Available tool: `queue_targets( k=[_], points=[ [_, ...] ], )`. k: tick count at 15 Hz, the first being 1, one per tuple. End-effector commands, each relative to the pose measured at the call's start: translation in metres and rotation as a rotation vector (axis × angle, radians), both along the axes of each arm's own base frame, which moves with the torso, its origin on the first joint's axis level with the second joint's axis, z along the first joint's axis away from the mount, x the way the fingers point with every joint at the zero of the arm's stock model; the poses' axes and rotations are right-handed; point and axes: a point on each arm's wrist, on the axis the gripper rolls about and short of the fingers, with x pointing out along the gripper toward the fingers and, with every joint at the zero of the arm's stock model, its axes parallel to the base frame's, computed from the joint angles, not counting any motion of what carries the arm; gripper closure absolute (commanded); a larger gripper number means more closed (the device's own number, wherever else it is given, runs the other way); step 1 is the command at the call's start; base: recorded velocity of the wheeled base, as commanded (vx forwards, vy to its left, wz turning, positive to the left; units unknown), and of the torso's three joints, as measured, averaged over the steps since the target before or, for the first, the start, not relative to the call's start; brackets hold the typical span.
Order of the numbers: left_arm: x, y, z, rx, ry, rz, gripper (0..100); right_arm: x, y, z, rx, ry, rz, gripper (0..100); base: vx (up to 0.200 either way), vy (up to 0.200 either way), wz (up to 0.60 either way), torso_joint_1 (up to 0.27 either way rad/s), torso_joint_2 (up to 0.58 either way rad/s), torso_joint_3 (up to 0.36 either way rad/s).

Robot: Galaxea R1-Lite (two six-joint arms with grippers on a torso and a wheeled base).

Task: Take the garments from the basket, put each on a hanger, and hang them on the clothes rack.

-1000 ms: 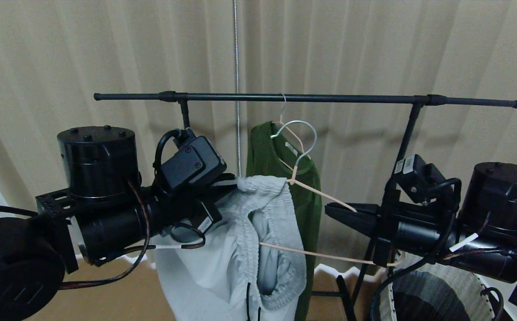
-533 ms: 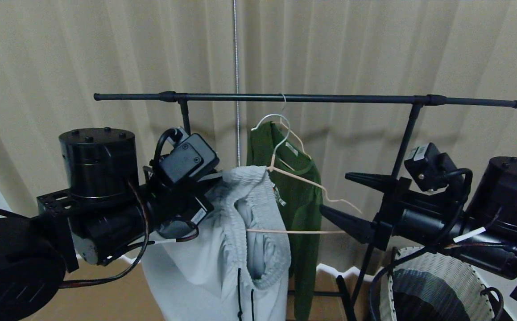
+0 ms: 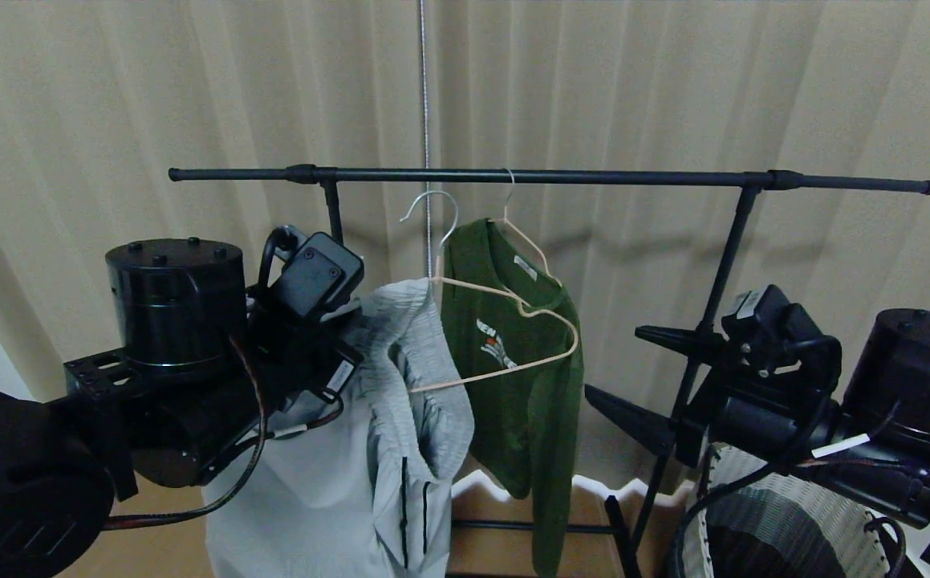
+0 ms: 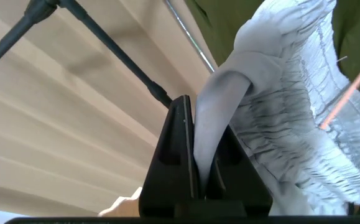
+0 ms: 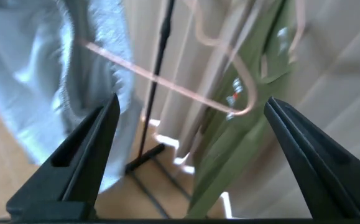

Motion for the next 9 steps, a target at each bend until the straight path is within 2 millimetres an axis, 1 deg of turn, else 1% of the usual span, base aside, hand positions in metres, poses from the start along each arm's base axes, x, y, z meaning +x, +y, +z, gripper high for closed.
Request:
queue_targets(
  k=[1, 6, 9],
  points=[
    [0.000, 0.001, 0.003, -0.010, -0.010, 0.007, 100, -0.005, 0.007, -0.006, -0.012, 0.027, 0.033, 0, 0.000, 0.000, 0.00, 0.000, 0.00, 0.000],
    [-0.005, 0.006, 0.012, -0.033, -0.031, 0.011, 100, -0.022, 0.032, -0.021, 0.006, 0.135, 0.138, 0, 0.000, 0.000, 0.00, 0.000, 0.00, 0.000],
    [-0.005, 0.007, 0.013, -0.046, -0.035, 0.004, 100, -0.022, 0.052, -0.034, -0.004, 0.192, 0.103, 0, 0.000, 0.000, 0.00, 0.000, 0.00, 0.000]
  ],
)
